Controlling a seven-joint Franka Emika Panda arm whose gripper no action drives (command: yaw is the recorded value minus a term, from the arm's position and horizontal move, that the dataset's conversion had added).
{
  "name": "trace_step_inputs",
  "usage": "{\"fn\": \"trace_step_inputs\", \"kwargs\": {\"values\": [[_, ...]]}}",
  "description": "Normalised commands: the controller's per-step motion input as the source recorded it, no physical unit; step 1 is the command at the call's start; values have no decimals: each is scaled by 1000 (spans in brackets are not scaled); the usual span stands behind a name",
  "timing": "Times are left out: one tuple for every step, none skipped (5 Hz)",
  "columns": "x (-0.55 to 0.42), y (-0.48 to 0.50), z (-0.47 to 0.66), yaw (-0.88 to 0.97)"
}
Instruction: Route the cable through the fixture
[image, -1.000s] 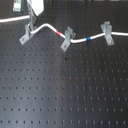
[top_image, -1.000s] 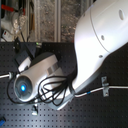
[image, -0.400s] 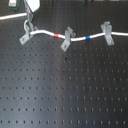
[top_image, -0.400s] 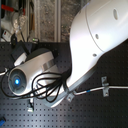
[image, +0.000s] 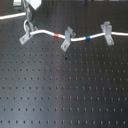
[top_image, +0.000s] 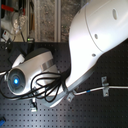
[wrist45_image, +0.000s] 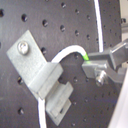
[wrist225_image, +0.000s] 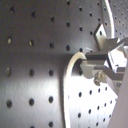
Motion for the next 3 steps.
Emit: {"fn": "trace_step_inputs", "kwargs": {"values": [[87, 176, -24, -483], [168, 238, -4, -497], [131, 199, -3, -566]]}}
